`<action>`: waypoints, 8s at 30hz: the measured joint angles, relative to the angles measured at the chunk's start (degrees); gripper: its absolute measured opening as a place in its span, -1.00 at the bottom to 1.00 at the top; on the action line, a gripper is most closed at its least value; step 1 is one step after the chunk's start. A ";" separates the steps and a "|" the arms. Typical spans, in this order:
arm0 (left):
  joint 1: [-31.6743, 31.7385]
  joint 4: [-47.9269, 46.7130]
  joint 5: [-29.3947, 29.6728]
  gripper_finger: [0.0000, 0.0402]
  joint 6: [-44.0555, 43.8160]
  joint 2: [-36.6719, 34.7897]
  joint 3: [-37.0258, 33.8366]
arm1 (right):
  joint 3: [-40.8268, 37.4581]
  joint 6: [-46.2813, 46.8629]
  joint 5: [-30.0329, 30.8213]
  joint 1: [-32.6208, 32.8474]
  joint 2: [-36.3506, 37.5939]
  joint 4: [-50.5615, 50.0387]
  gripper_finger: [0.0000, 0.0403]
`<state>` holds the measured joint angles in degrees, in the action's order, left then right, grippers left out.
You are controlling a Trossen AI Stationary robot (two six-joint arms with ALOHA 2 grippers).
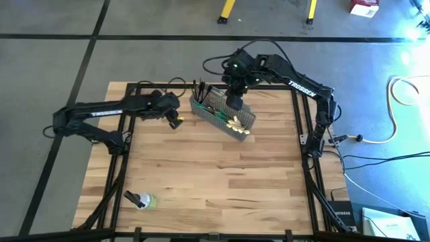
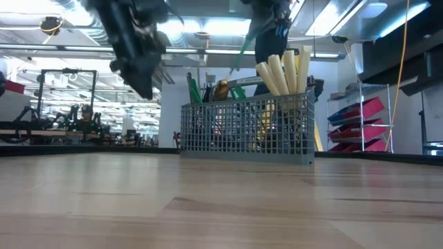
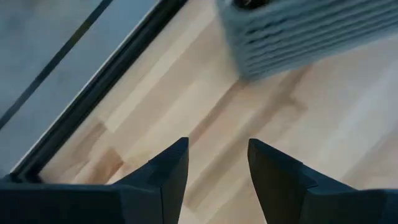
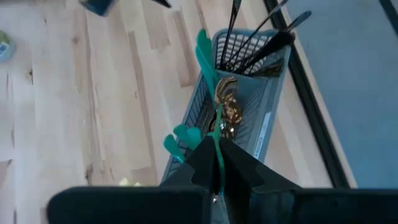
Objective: Sort silverware
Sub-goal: Put the green spoon into the gray organizer, then return to Home Position
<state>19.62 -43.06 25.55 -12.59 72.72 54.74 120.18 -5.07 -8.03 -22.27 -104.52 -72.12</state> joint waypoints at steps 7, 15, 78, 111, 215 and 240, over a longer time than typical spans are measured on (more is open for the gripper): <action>6.45 4.26 1.54 -0.25 6.48 7.81 0.00 | 0.00 4.56 0.83 0.06 -0.49 -3.04 -1.00; 10.80 9.41 0.43 -0.25 8.18 10.06 0.00 | 0.00 8.11 1.05 0.12 -5.10 -2.99 -1.00; -28.43 86.95 -13.98 -0.40 14.97 -24.01 -44.13 | -108.54 4.48 2.52 30.39 67.13 99.33 -0.10; -29.49 92.66 -8.05 -0.40 14.51 -27.21 -54.23 | -119.73 3.17 -0.52 30.52 90.03 89.24 -0.10; -29.36 45.98 -8.19 -0.40 7.18 -28.32 -54.29 | -119.35 1.78 2.47 30.51 99.33 72.59 -0.74; -29.36 45.98 -8.21 -0.40 7.19 -28.32 -54.29 | -119.34 1.78 2.49 30.50 99.33 72.61 -0.74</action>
<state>-9.74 2.92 17.34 -5.39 44.40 0.45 0.84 -3.29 -5.54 8.23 -5.19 0.49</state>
